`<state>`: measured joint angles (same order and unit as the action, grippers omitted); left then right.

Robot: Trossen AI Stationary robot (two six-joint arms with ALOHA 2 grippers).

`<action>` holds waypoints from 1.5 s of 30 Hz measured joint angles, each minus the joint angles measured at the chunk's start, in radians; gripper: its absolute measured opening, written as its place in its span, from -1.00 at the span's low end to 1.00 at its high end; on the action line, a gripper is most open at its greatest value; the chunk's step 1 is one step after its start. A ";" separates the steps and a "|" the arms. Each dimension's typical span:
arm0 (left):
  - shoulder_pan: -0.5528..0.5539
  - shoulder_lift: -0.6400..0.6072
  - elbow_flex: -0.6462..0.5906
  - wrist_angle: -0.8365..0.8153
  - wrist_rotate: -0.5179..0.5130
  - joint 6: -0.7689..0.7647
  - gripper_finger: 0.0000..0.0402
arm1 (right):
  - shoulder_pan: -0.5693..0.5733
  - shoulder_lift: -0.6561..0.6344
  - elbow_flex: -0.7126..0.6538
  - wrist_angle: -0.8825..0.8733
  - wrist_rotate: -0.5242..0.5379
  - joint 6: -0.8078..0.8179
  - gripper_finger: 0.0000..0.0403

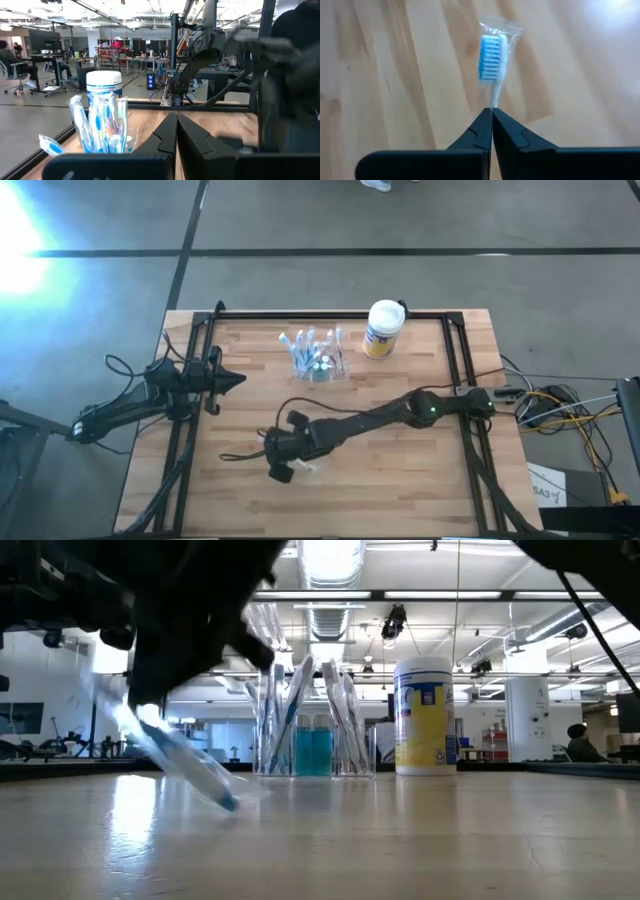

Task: Pick & Place toothbrushing station
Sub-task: Put the blue toothbrush into the transparent organizer

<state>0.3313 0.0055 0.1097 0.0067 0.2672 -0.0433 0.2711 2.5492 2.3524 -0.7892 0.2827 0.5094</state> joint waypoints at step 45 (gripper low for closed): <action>-0.048 0.251 -0.083 0.230 0.123 -0.061 0.35 | -0.164 -0.720 -1.073 1.193 -0.049 -0.621 -0.96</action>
<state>0.2836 0.2564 0.0265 0.2363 0.3907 -0.1045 0.1068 1.8291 1.2796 0.4034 0.2337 -0.1120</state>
